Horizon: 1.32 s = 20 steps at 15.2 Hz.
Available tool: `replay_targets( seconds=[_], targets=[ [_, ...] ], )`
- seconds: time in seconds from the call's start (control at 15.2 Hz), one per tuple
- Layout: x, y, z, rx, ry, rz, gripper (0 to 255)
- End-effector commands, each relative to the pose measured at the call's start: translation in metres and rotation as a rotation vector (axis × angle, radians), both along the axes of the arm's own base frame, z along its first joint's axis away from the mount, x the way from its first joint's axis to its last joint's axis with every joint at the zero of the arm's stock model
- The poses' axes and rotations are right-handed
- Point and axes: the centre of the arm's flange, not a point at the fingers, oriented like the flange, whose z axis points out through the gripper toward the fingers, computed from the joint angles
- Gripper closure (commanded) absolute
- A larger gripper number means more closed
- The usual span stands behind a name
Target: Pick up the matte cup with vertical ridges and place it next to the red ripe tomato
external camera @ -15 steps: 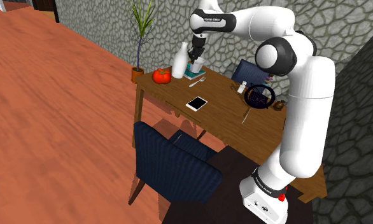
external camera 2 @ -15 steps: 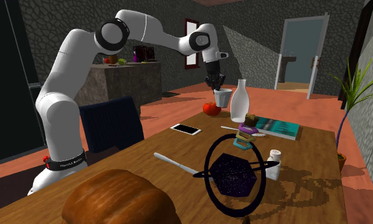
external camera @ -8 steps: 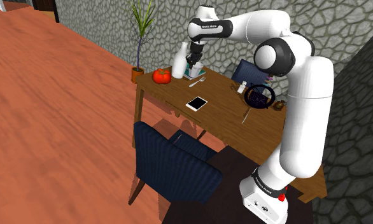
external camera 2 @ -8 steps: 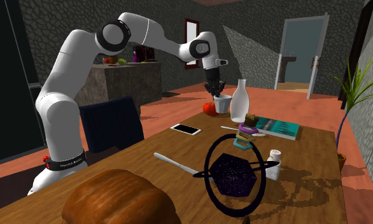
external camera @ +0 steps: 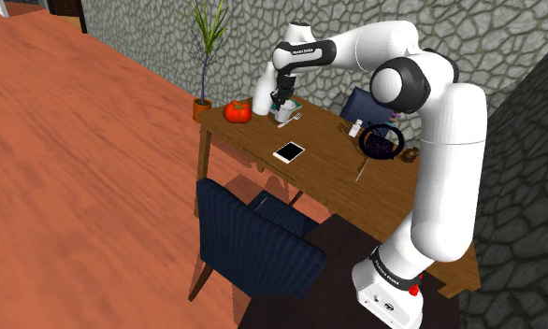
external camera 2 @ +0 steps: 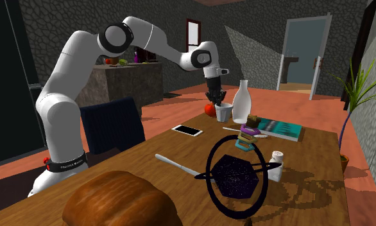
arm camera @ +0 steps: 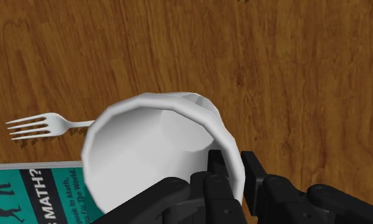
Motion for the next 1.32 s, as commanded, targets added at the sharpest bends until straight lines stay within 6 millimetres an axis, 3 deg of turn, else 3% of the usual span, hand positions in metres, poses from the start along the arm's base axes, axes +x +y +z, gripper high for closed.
replay_targets(
  seconds=[0.0,0.26,0.79,0.86,1.19,1.25],
  targets=[
    [0.001,-0.001,-0.01,0.0,-0.001,0.0,255],
    [0.001,-0.001,-0.031,0.0,-0.001,0.0,255],
    [0.001,-0.001,-0.031,0.0,-0.001,0.0,255],
    [0.001,-0.001,-0.031,0.0,-0.001,0.0,0],
    [0.001,-0.001,-0.031,0.0,-0.001,0.0,0],
    [-0.001,0.001,-0.018,0.0,-0.001,0.0,0]
  ],
)
